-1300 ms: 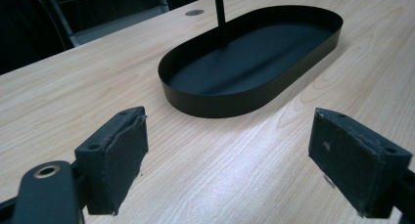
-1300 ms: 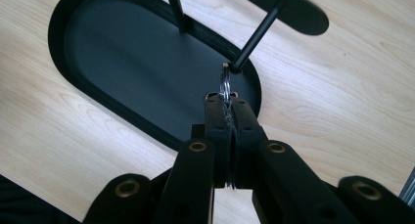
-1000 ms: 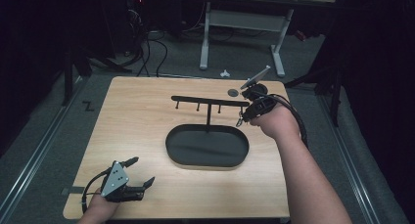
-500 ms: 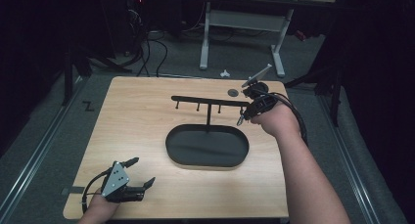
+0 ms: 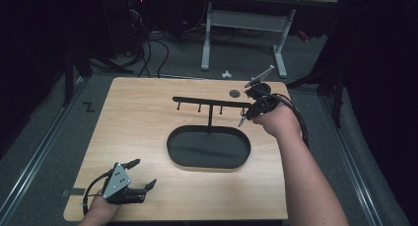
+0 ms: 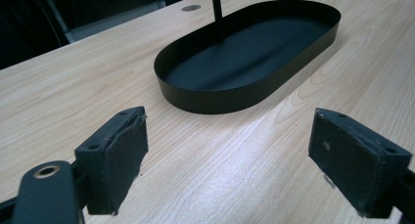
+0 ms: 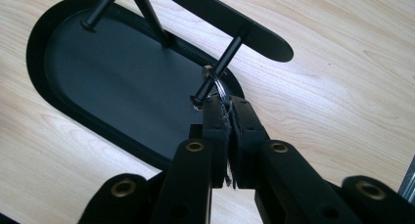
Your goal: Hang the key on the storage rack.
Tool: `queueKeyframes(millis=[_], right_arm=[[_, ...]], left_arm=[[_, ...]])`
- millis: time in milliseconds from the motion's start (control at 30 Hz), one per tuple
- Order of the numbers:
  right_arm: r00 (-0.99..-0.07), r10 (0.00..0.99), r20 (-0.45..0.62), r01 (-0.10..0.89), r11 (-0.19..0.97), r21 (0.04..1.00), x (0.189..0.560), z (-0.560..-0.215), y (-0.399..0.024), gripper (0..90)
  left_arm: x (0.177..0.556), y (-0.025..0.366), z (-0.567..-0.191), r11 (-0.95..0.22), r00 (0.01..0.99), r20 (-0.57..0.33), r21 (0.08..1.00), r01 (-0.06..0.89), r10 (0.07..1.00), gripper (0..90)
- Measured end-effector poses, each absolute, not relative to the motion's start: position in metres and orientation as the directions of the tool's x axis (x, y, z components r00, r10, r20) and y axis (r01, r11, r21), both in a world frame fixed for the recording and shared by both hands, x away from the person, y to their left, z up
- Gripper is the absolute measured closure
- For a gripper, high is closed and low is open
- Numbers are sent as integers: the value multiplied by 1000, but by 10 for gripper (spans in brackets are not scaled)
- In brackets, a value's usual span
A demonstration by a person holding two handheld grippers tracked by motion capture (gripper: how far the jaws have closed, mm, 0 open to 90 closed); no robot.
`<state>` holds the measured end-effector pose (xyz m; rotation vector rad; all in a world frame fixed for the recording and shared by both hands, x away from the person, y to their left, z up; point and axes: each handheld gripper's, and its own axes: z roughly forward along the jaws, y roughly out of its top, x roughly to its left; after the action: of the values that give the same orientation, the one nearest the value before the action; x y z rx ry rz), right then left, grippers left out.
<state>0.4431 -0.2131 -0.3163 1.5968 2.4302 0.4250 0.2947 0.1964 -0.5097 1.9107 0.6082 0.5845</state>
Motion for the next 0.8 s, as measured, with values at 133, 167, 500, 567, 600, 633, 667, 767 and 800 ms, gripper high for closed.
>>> queueKeyframes(millis=[133, 167, 500, 567, 600, 633, 667, 767, 800], right_arm=[[-386, 922, -27, 862, 371, 344, 444, -319, -213, 827], [-383, 923, -28, 864, 369, 343, 444, -319, -213, 824], [-377, 926, -35, 862, 365, 352, 444, -319, -214, 795], [-376, 926, -35, 862, 363, 354, 444, -319, -214, 793], [-377, 925, -35, 859, 364, 359, 443, -318, -214, 790], [-377, 925, -35, 859, 364, 359, 443, -318, -214, 790], [-379, 925, -36, 858, 366, 361, 442, -318, -214, 788], [-376, 926, -38, 861, 364, 355, 440, -316, -214, 786], [-380, 924, -38, 858, 368, 358, 439, -317, -215, 784]], left_arm=[[295, 196, -510, -368, 756, 132, 917, 152, 641, 151], [295, 196, -510, -369, 756, 132, 917, 152, 641, 151], [295, 196, -510, -368, 756, 132, 917, 152, 641, 151], [295, 196, -510, -367, 755, 131, 918, 153, 642, 152], [295, 196, -510, -368, 756, 132, 917, 151, 641, 152], [295, 196, -510, -368, 756, 132, 917, 151, 641, 151], [295, 196, -510, -368, 756, 132, 917, 151, 641, 151], [295, 196, -510, -367, 756, 131, 918, 152, 641, 151], [295, 195, -510, -369, 757, 132, 917, 151, 640, 152]])
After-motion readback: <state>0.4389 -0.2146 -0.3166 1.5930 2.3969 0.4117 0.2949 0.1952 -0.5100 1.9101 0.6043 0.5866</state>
